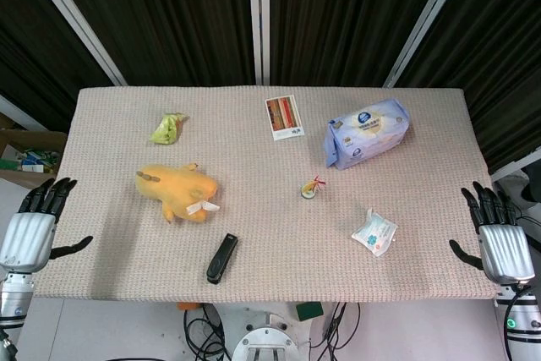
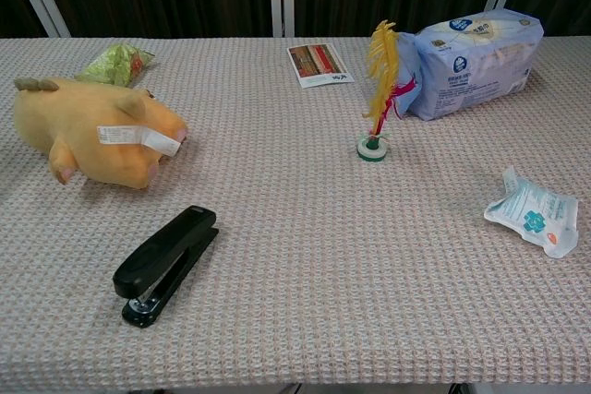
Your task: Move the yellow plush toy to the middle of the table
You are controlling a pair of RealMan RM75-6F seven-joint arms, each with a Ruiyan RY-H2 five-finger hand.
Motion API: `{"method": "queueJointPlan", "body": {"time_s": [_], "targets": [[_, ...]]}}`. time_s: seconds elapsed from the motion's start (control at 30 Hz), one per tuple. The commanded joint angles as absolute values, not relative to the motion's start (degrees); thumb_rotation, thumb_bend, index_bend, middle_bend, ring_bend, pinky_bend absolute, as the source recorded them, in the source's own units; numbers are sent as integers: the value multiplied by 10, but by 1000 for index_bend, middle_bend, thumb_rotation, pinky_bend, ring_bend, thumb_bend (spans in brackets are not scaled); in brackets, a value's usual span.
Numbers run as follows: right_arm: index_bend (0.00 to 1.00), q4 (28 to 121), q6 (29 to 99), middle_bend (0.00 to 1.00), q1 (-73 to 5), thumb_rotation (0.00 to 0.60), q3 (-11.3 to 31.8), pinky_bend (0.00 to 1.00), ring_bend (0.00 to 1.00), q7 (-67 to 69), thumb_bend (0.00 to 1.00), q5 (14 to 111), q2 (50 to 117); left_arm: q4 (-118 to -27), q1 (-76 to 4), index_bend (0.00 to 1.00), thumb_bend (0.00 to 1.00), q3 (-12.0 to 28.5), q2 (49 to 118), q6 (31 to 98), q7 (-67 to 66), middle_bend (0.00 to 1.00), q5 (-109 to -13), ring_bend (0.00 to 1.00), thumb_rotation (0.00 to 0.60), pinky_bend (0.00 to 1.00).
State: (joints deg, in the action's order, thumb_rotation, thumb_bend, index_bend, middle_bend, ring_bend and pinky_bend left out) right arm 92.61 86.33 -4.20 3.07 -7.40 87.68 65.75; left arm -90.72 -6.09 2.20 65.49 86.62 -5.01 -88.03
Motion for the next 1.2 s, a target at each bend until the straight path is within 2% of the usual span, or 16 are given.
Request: {"method": "queueJointPlan", "body": {"time_s": [0.03,0.3,0.43,0.57,0.83,0.93,1.1,1.2], "targets": [[0,924,862,0,-43,600,31,0,0,-73,212,876,659,-909,-60,100,19,21,653,866,-52,99,-880,51,488,150],[0,921,864,0,-42,600,35,0,0,-68,211,873,656,-913,-76,93,19,27,653,849,-57,99,-885,51,487,150],[0,920,863,0,-44,600,41,0,0,-66,213,867,656,-915,-113,64,19,38,659,819,-71,96,-905,51,530,151],[0,914,870,0,-46,600,45,0,0,-62,214,872,663,-887,-158,29,20,55,687,797,-78,42,-933,26,575,150],[0,884,902,0,-47,600,58,0,0,-34,218,890,671,-851,-247,0,20,62,716,657,-35,13,-904,0,560,129],[0,882,905,0,-46,600,60,0,0,-32,219,888,669,-840,-272,0,18,60,722,614,-21,2,-893,0,515,116],[0,872,903,0,-46,600,62,0,0,-25,229,881,672,-798,-300,0,18,56,745,600,-34,0,-910,0,511,104],[0,869,897,0,-49,600,63,0,0,-27,235,877,677,-781,-315,0,18,50,755,596,-30,0,-923,0,533,101]]}}
